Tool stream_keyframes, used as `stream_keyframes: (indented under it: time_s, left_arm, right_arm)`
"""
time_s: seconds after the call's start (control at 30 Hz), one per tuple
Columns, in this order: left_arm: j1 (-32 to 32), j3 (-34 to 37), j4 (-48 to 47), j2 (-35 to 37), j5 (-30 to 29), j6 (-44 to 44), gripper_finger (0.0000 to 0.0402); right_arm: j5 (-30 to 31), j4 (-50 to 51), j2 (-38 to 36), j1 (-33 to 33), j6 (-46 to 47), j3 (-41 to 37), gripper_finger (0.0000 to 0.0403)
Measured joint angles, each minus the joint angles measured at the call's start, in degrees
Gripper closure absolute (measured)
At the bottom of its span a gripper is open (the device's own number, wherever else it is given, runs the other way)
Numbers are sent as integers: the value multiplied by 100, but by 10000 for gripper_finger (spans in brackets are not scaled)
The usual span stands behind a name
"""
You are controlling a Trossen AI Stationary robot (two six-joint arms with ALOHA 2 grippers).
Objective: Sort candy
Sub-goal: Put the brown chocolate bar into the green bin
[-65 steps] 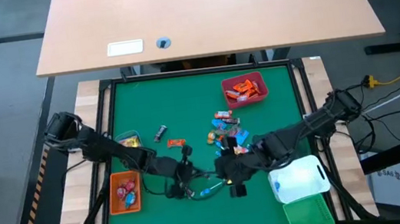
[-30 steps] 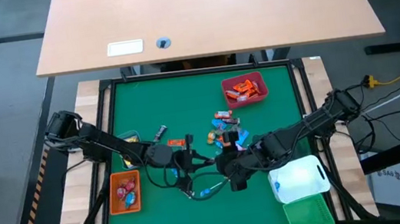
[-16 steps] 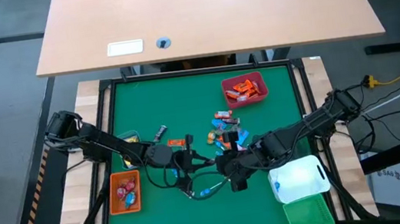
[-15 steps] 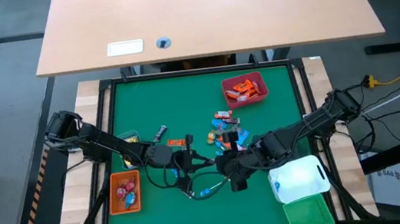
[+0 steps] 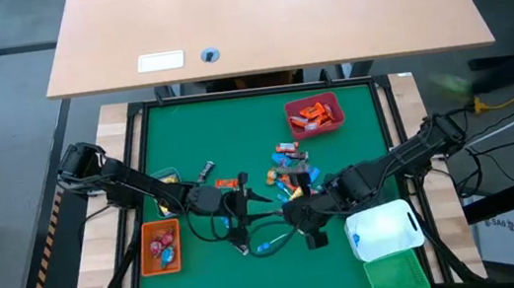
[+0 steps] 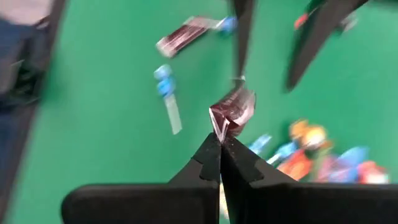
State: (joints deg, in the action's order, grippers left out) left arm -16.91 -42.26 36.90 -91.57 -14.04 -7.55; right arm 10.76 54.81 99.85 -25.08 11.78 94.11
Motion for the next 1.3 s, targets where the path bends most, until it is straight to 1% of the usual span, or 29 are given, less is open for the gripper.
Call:
stream_keyframes:
  time_s: [0.1, 0.27, 0.37, 0.4, 0.47, 0.6, 0.87, 1.0, 1.1, 1.3]
  left_arm:
    - [2, 0, -21, 2, -2, 2, 256]
    - [2, 0, -45, 2, -2, 9, 256]
    - [2, 0, -45, 2, -2, 9, 256]
    - [2, 0, -45, 2, 0, 9, 256]
    - [2, 0, -45, 2, -2, 9, 256]
    - [2, 0, -47, 2, 0, 7, 256]
    - [2, 0, -48, 2, -2, 7, 256]
    - [2, 0, -48, 2, -2, 7, 256]
    - [2, 0, -47, 2, -2, 7, 256]
    - [-2, 0, -48, 2, 0, 7, 256]
  right_arm:
    - [-918, 332, -25, 0, 399, 1, 402]
    - [-2750, 912, -60, -84, 1324, 4, 402]
    - [-3397, 1155, -60, -258, 1872, 4, 402]
    - [-3506, 1225, -60, -339, 2048, 4, 402]
    - [-3536, 1332, -60, -536, 2362, 0, 403]
    - [-3400, 1266, -60, -1002, 3013, -66, 403]
    - [-3374, 1261, -60, -2127, 5049, -548, 403]
    - [-3507, 1226, -58, -2619, 6019, -824, 403]
    - [-3525, 1222, -58, -2894, 6296, -907, 403]
    - [-3159, 1273, -58, -3099, 6635, -1081, 403]
